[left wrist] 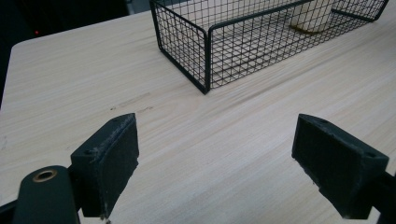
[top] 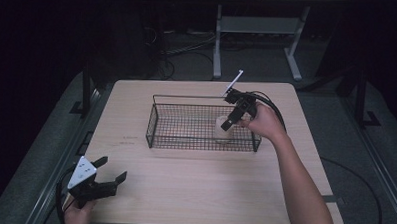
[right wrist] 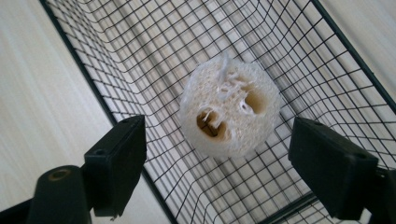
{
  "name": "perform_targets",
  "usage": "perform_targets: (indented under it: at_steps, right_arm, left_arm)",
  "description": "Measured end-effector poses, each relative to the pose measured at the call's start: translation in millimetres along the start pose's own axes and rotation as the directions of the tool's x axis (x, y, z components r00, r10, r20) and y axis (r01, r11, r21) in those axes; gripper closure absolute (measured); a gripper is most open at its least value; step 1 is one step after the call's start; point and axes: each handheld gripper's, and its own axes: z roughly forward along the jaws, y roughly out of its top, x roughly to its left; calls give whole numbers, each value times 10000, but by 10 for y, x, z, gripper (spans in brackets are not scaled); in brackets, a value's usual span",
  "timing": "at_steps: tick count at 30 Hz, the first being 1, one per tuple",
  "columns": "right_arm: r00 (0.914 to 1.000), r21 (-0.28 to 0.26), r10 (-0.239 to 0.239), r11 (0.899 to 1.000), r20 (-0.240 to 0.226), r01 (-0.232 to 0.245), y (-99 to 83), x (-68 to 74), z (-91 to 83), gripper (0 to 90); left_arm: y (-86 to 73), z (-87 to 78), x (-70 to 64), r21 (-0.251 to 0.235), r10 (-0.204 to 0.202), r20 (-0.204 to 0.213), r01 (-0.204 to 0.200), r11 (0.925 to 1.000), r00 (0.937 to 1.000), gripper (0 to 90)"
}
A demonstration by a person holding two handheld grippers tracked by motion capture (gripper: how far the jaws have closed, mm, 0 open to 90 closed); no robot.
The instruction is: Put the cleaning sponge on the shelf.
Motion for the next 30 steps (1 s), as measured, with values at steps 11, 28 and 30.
perform_targets:
  at_steps: [11, 28, 30]
  right_arm:
    - [9995, -225, -321, 9992, 52, 322, -65, 111, -151, 182]
    - [9986, -524, -426, 9978, -326, 408, -257, 224, -208, 175]
    - [9986, -501, -403, 9980, -339, 386, -282, 230, -208, 174]
  left_arm:
    - [-4, 2, 4, 10, -22, 9, 22, 10000, 10000, 140]
    - [-1, 20, -12, 66, 58, 74, -59, 10000, 10000, 139]
    - [-1, 18, -14, 60, 70, 70, -71, 10000, 10000, 140]
